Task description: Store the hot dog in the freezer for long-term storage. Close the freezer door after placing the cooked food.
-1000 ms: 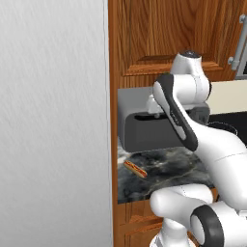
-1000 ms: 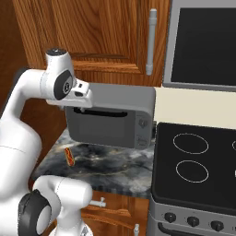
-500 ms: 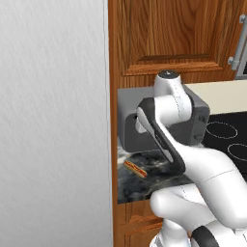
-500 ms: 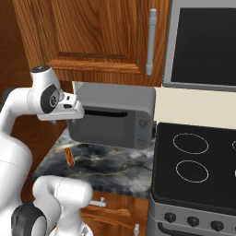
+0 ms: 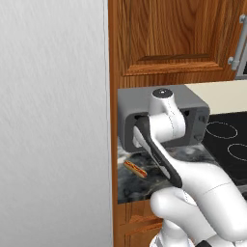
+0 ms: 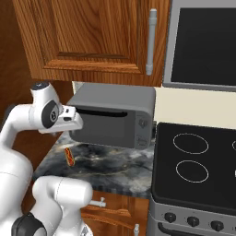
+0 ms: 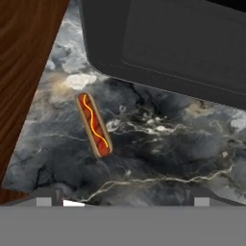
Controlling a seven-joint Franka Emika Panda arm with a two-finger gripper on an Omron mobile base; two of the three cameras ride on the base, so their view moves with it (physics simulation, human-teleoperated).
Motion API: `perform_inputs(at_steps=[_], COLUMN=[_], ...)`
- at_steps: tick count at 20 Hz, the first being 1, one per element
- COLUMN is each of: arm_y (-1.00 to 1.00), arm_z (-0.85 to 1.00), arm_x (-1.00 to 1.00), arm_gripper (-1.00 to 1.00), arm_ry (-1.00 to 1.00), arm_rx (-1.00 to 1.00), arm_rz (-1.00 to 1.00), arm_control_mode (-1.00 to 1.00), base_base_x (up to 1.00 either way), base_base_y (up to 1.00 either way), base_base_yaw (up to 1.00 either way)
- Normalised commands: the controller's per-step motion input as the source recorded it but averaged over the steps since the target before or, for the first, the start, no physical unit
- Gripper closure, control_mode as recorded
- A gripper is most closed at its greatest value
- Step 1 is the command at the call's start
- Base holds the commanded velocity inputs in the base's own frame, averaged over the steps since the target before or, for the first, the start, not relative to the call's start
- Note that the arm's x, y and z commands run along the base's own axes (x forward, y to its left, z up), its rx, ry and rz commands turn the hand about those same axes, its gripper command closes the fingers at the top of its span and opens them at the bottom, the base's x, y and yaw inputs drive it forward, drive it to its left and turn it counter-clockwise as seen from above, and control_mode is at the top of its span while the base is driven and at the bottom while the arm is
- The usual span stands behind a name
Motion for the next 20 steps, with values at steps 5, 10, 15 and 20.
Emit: perform_inputs(at_steps=[5, 10, 15, 20], arm_y=[0.03, 0.10, 0.20, 0.19], arm_z=[-0.30, -0.29, -0.24, -0.24], arm_x=[0.00, 0.00, 0.00, 0.00], arm_gripper=[-1.00, -1.00, -1.00, -1.00], arm_ry=[0.00, 0.01, 0.05, 0.02], arm_rx=[0.02, 0.00, 0.00, 0.00], arm_rz=[0.07, 0.15, 0.07, 0.00], arm_control_mode=[-1.00, -1.00, -1.00, -1.00], base_base_x=[0.00, 0.00, 0.00, 0.00], base_base_y=[0.00, 0.00, 0.00, 0.00], base_base_yaw=[0.00, 0.00, 0.00, 0.00])
